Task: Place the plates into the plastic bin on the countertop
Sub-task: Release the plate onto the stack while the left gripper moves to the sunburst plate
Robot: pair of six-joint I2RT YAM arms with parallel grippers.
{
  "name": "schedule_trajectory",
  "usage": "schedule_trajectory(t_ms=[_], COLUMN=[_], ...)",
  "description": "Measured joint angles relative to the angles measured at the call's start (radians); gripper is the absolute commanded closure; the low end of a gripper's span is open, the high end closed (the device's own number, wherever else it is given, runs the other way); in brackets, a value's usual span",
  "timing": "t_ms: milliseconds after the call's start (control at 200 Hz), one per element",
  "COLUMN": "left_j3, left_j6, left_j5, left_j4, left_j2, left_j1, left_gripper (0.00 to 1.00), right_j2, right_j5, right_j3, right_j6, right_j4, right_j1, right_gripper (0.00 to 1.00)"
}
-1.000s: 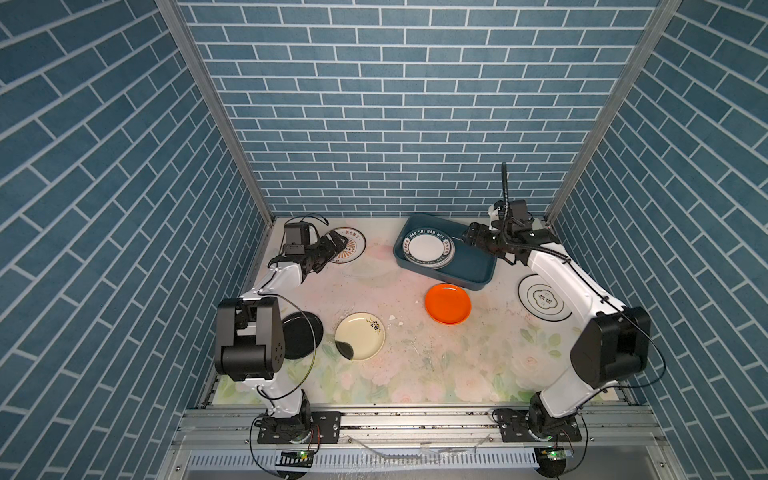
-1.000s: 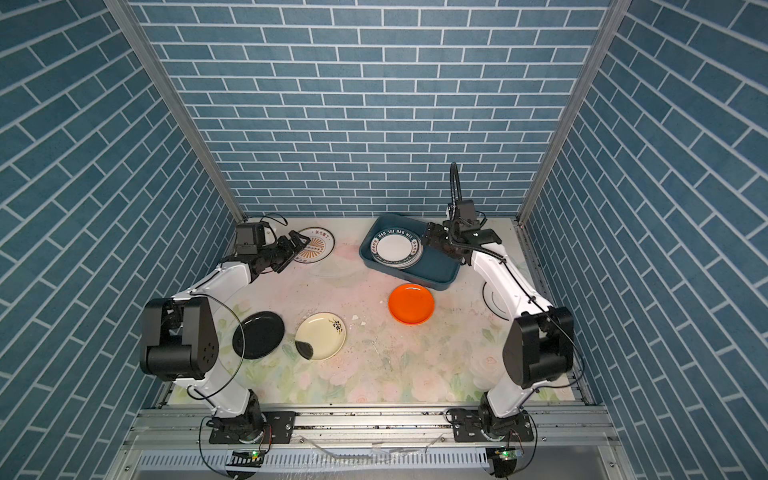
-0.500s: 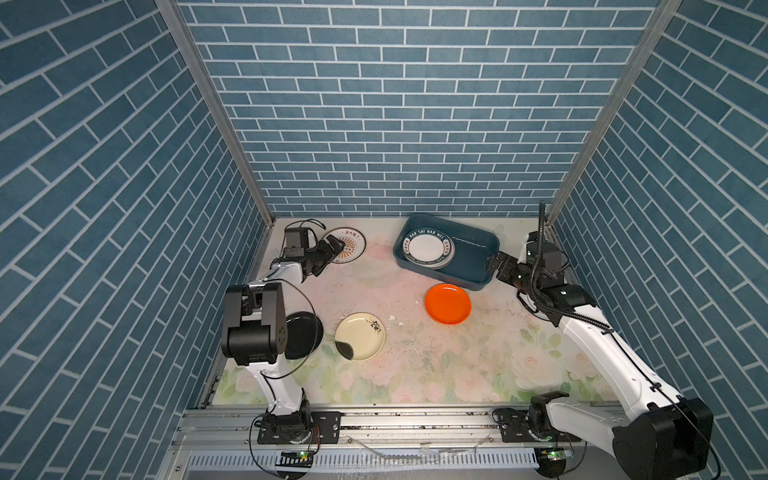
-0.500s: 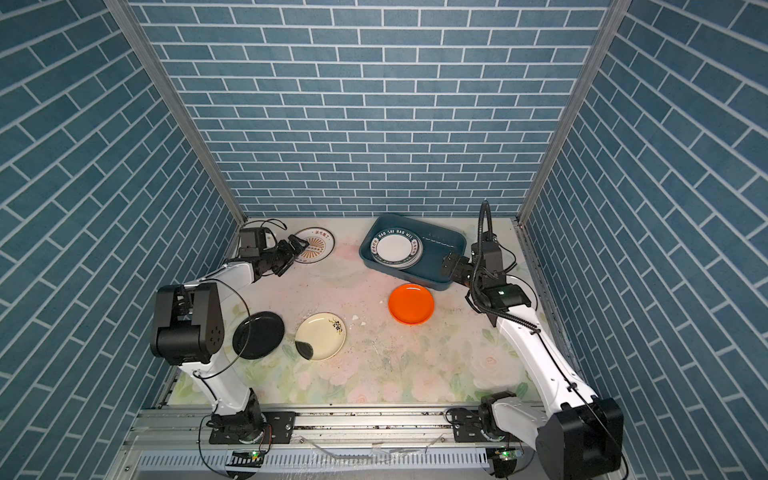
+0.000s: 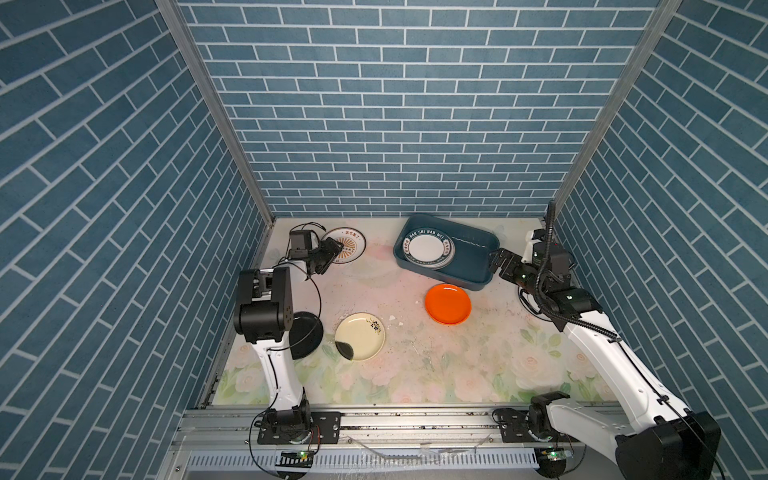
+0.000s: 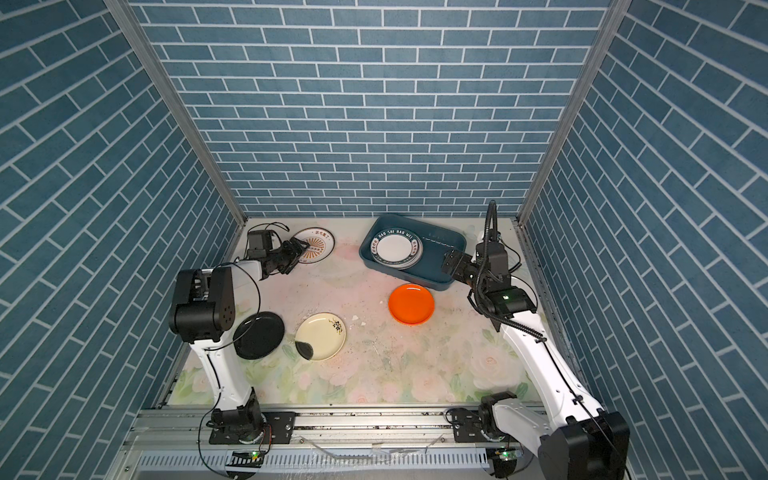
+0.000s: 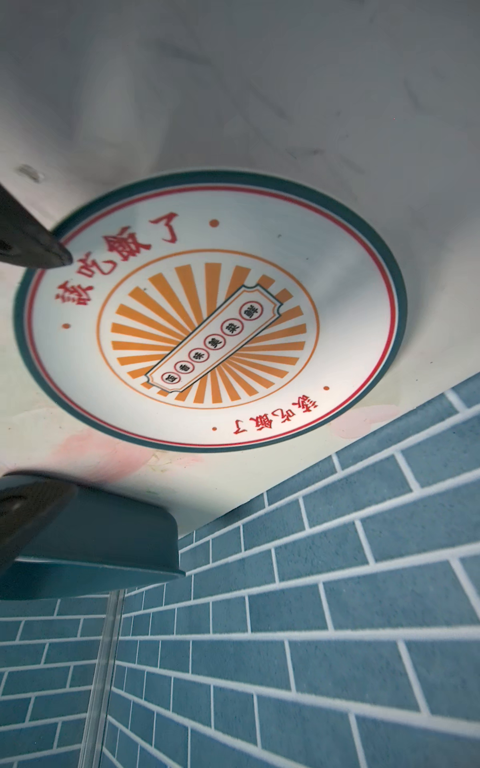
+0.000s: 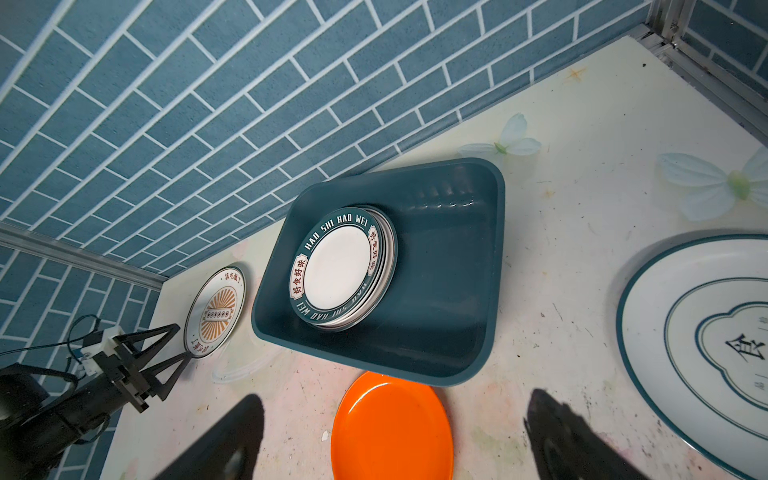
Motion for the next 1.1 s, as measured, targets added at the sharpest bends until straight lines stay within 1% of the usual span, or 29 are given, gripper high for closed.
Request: schedule_trajectory(t_ms=[95, 550, 695, 885, 995, 1100], left_j3=[0.004, -0.015, -0.057, -0.095, -0.093, -0.073], left_j6=[-0.021, -0.061, -0.060, -0.049, -0.016, 0.031], left_j5=[-0.003, -0.048, -0.052, -0.069, -0.096, -0.126], left_j4=[0.027, 0.068, 0.060, 0.020, -0.013, -0.072], left_j2=[0.024, 0.017, -0.028, -0.128, -0.174, -0.183], left_j1=[0.000, 0.001, -0.002, -0.010, -0.010, -0.009], left_gripper=[0.23, 0.23, 0.22, 0.21, 0.20, 0.18], right_j2=[0.009, 0.069, 0.093, 0.119, 0.137, 0.145], right_j5=[0.000, -0.012, -0.029, -0.055, -0.064, -0.072], right_j3=[0.000, 0.000, 0.000, 0.000, 0.005, 0.017], right_j6=[0.000, -0.020, -0.020, -0.020, -0.020, -0.020], right_j4=[0.000, -0.002, -0.001, 0.000, 0.000, -0.001], right_j1=[-0.001, -0.024, -0.028, -0.033, -0.035, -0.038], right_gripper=[0.02, 0.02, 0.02, 0.02, 0.02, 0.02])
